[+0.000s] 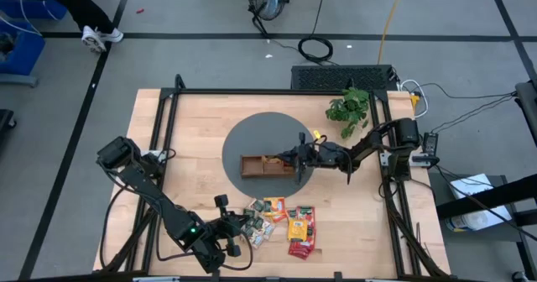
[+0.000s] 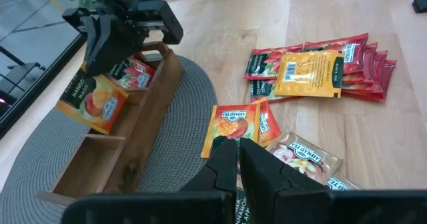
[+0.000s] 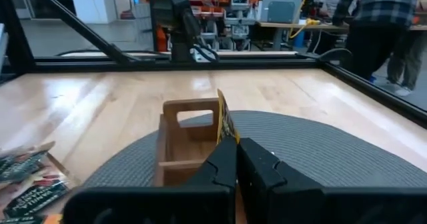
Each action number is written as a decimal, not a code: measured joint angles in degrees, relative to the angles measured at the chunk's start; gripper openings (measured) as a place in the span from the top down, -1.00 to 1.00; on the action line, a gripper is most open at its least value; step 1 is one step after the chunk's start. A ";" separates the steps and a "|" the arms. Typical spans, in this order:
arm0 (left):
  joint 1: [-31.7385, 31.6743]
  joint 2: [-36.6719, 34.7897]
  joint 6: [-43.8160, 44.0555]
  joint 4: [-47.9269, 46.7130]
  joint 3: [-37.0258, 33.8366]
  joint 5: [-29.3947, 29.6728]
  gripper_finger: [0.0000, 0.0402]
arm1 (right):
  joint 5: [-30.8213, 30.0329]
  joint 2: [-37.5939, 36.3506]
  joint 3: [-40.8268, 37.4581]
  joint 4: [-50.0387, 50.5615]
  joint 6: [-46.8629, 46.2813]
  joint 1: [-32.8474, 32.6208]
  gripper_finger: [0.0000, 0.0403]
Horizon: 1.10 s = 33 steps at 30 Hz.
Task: Pick & Place Tea
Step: Put the orange tea bag into the middle slot of the wooden organizer
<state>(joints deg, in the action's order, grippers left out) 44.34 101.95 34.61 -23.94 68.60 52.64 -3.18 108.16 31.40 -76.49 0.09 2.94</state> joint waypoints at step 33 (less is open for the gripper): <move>0.00 0.02 -1.44 0.02 0.00 0.00 0.87 | -1.70 0.00 0.00 1.74 -0.71 -0.04 0.65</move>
<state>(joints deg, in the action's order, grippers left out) 44.34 101.97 33.17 -23.92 68.60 52.64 -4.88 108.16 31.40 -74.75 -0.62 2.90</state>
